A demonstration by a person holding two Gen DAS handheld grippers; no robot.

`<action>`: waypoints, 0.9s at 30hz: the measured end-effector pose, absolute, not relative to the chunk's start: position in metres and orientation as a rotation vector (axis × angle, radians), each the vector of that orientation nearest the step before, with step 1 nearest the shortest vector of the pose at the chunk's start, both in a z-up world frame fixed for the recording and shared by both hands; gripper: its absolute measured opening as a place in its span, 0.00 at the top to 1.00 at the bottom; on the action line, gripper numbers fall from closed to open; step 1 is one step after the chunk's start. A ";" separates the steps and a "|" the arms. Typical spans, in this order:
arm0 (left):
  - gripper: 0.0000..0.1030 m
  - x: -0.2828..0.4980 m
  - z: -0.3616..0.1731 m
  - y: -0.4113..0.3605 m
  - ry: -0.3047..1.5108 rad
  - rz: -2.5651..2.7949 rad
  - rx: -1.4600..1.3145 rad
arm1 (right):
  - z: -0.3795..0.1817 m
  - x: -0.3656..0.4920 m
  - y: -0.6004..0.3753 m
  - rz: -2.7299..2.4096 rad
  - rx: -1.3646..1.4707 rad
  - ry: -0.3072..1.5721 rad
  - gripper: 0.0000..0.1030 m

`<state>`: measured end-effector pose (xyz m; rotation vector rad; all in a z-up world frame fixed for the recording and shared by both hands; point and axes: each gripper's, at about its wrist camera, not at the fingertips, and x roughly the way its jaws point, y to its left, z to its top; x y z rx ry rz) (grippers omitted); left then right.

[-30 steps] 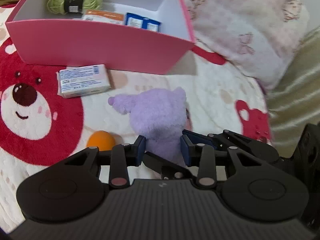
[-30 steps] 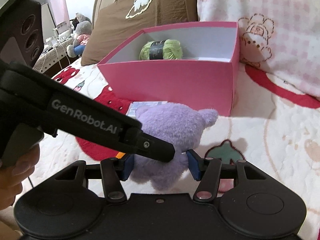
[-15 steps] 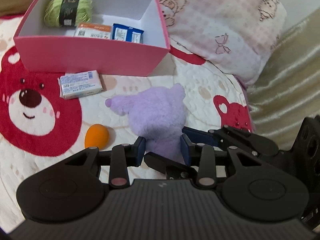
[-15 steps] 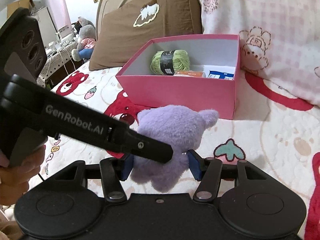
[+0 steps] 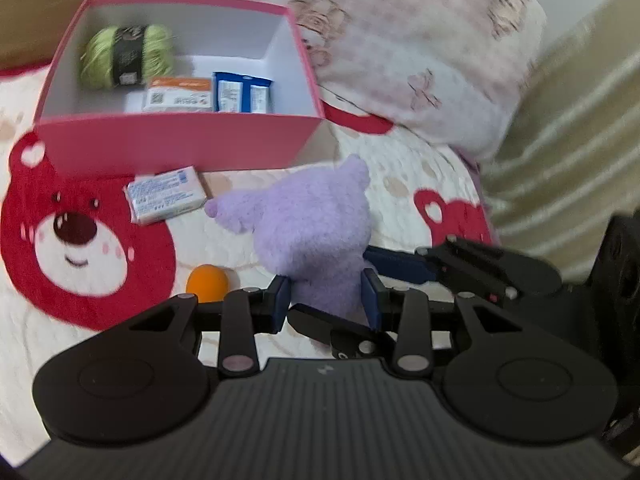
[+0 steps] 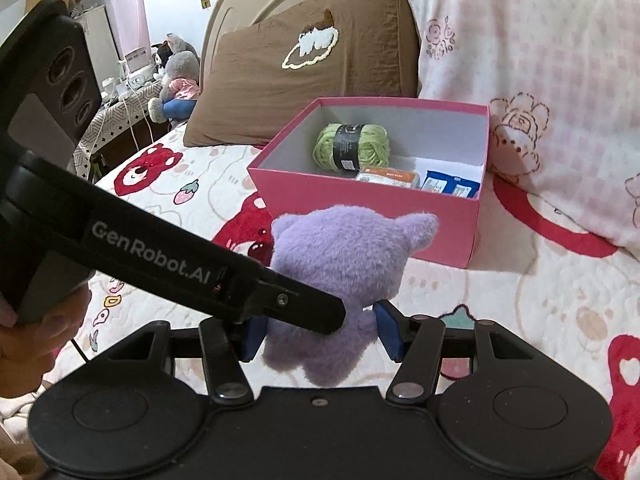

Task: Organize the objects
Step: 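Lift the purple plush with the left tool and carry it over the box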

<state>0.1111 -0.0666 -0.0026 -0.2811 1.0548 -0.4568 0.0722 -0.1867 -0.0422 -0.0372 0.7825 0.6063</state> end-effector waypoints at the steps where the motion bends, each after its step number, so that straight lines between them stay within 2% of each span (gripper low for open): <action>1: 0.65 0.112 0.000 -0.067 1.065 -0.458 -0.276 | -0.040 0.073 -0.185 0.597 -0.041 0.793 0.39; 8: 0.65 0.114 0.026 -0.064 1.041 -0.486 -0.196 | -0.025 0.075 -0.179 0.588 -0.018 0.790 0.39; 27: 0.65 0.137 0.077 -0.032 0.966 -0.520 -0.257 | 0.030 0.094 -0.155 0.541 -0.048 0.727 0.41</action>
